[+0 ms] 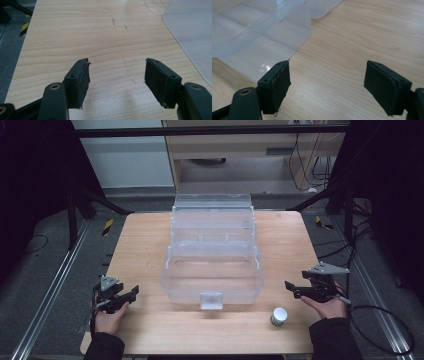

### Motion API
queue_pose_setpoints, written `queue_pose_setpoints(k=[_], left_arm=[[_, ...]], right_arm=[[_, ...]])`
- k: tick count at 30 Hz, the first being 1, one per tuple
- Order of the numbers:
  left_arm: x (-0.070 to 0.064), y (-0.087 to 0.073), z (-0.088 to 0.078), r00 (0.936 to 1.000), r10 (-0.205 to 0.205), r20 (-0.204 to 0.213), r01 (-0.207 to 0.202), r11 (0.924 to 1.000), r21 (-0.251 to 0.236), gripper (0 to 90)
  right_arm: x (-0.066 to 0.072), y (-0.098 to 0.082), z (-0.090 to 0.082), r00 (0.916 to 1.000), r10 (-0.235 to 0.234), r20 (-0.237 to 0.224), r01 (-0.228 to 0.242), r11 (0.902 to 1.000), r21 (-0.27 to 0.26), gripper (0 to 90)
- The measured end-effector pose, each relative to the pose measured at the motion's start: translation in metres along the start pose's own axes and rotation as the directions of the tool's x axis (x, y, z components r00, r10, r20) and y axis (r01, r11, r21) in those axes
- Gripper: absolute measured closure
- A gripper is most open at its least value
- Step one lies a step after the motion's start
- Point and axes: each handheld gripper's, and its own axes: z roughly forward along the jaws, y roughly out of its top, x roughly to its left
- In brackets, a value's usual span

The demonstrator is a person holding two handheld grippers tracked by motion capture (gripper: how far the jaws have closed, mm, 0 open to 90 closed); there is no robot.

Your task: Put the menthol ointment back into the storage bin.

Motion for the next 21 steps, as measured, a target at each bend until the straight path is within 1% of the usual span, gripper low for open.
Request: queue_pose_setpoints(k=[2,4,6,8,9,12,15,17,18,19,21], left_arm=[[0.000,0.000,0.000,1.0000,0.001,-0.003,-0.001,1.0000,0.001,35.9],[0.000,0.000,0.000,1.0000,0.001,-0.004,-0.001,1.0000,0.002,35.9],[0.000,0.000,0.000,1.0000,0.001,-0.003,-0.001,1.0000,0.004,35.8],[-0.001,0.000,0.000,1.0000,0.004,-0.003,-0.004,1.0000,0.006,35.8],[-0.001,0.000,0.000,1.0000,0.005,-0.001,-0.005,1.0000,0.006,35.7],[-0.002,0.000,0.000,1.0000,0.009,0.002,-0.009,0.9999,0.010,35.7],[-0.003,0.000,0.000,0.9999,0.010,0.006,-0.010,0.9999,0.009,35.7],[-0.003,0.000,0.000,0.9999,0.014,0.008,-0.015,0.9999,0.009,35.5],[-0.003,0.000,0.000,0.9998,0.016,0.010,-0.016,0.9998,0.011,35.5],[-0.003,0.000,0.001,0.9998,0.018,0.012,-0.018,0.9998,0.011,35.4],[-0.003,-0.001,0.001,0.9996,0.022,0.016,-0.022,0.9997,0.012,35.3]], right_arm=[[0.003,0.003,0.000,0.9997,-0.023,-0.007,0.024,0.9994,0.024,21.9],[0.006,0.007,-0.001,0.9990,-0.042,-0.017,0.043,0.9984,0.037,22.2],[0.008,0.011,-0.002,0.9982,-0.052,-0.031,0.053,0.9979,0.036,22.3],[0.010,0.014,-0.004,0.9970,-0.062,-0.046,0.064,0.9967,0.050,22.3],[0.012,0.016,-0.005,0.9957,-0.076,-0.053,0.079,0.9952,0.058,22.0],[0.015,0.021,-0.009,0.9928,-0.097,-0.070,0.103,0.9900,0.095,21.8],[0.019,0.026,-0.013,0.9888,-0.123,-0.085,0.132,0.9849,0.112,21.5],[0.019,0.027,-0.014,0.9877,-0.129,-0.088,0.139,0.9836,0.115,21.4],[0.022,0.030,-0.017,0.9847,-0.137,-0.108,0.150,0.9804,0.127,21.2],[0.023,0.031,-0.018,0.9835,-0.141,-0.113,0.155,0.9796,0.128,21.1],[0.026,0.034,-0.019,0.9790,-0.156,-0.131,0.175,0.9740,0.144,21.1]])
